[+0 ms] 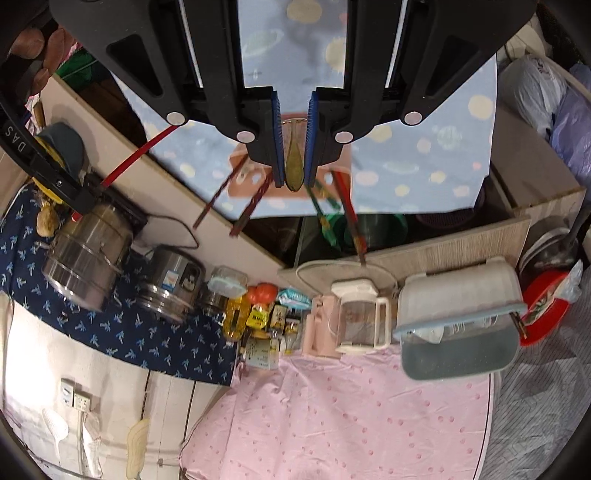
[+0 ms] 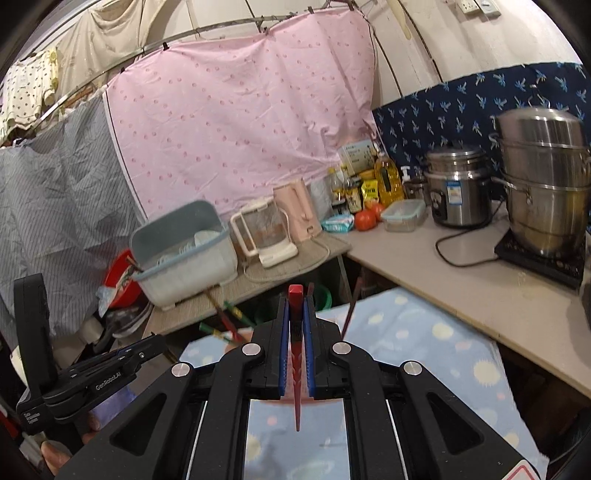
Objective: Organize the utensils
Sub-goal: 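Lift the spoon and chopstick and carry them over the pink holder with both tools, then open both tools to drop the spoon and chopstick into the pink holder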
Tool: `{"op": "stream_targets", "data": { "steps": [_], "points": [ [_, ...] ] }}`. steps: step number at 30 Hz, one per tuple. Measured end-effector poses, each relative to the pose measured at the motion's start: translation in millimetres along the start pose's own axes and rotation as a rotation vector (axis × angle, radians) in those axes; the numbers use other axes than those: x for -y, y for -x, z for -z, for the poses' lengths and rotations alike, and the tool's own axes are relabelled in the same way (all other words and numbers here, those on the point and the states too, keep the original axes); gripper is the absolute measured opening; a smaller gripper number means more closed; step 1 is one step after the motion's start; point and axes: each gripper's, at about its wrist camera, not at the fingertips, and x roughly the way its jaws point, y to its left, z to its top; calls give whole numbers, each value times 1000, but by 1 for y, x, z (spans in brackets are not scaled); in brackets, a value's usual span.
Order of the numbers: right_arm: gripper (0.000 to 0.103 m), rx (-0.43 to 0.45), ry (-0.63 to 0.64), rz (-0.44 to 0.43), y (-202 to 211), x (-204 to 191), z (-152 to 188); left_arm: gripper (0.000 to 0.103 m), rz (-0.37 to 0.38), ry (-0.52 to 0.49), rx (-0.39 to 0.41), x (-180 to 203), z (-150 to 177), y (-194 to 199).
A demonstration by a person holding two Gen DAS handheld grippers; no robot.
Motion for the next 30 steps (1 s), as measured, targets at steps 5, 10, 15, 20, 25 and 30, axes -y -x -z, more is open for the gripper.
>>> {"op": "stream_targets", "data": {
  "steps": [5, 10, 15, 20, 25, 30],
  "points": [
    [7, 51, 10, 13, -23, -4, -33, 10, -7, -4, 50, 1, -38, -12],
    [7, 68, 17, 42, -53, -2, -53, 10, -14, 0, 77, -2, -69, -29],
    [7, 64, 29, 65, -78, -1, -59, 10, -29, 9, 59, -13, -77, -50],
    [7, 38, 28, 80, -101, 4, -55, 10, -42, 27, 16, -27, -66, -68],
    [7, 2, 21, 81, -119, 7, -43, 10, -58, 37, -32, -35, -52, -87],
    [7, -27, 26, 86, -129, 6, -31, 11, -60, 38, -52, -36, -45, -97]
  ]
}}
